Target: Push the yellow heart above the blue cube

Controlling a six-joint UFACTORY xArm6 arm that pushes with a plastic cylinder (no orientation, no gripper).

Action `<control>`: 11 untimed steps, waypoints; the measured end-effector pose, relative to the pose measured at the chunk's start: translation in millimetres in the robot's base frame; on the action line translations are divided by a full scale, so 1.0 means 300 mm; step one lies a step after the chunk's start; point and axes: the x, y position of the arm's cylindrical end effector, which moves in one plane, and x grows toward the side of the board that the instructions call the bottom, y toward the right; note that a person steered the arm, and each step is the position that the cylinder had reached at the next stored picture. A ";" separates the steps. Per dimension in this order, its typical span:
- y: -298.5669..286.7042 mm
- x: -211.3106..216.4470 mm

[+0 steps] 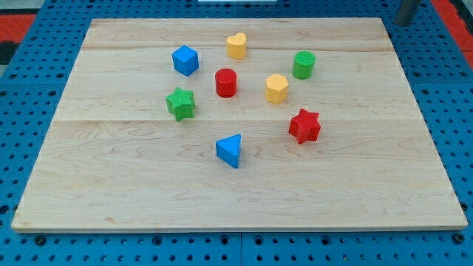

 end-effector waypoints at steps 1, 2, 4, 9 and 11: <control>-0.118 0.010; -0.244 0.055; -0.463 0.182; -0.760 0.244; -0.904 0.244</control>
